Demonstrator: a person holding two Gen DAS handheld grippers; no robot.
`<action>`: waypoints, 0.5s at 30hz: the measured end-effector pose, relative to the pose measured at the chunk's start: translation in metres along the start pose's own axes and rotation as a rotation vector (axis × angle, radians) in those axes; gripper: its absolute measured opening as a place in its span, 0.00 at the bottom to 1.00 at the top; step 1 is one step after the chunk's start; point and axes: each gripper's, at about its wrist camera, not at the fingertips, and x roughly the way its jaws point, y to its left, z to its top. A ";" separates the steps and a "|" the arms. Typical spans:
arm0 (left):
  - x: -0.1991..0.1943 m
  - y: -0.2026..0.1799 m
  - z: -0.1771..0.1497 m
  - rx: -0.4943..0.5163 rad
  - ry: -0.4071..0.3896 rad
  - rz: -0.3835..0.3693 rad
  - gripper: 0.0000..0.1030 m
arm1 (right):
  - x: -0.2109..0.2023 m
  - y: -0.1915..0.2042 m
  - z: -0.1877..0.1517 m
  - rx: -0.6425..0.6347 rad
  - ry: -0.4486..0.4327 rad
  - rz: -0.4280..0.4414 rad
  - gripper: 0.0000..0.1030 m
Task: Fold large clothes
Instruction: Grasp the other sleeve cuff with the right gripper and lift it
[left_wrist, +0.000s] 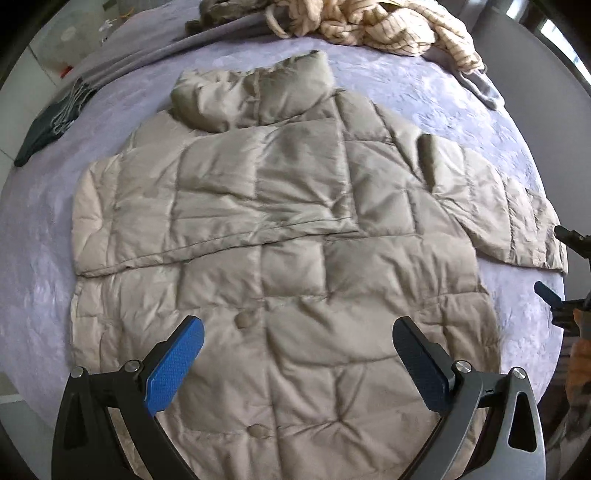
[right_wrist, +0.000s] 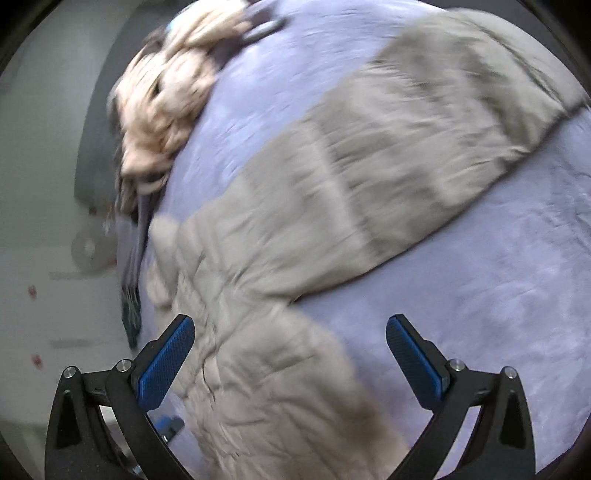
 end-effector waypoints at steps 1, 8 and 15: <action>0.000 -0.007 0.002 0.012 -0.002 -0.005 0.99 | -0.003 -0.011 0.007 0.037 -0.013 0.014 1.00; 0.010 -0.040 0.016 0.077 0.005 -0.028 0.99 | -0.015 -0.086 0.049 0.272 -0.097 0.101 1.00; 0.006 -0.050 0.021 0.087 0.000 -0.026 0.99 | -0.004 -0.124 0.087 0.430 -0.167 0.268 1.00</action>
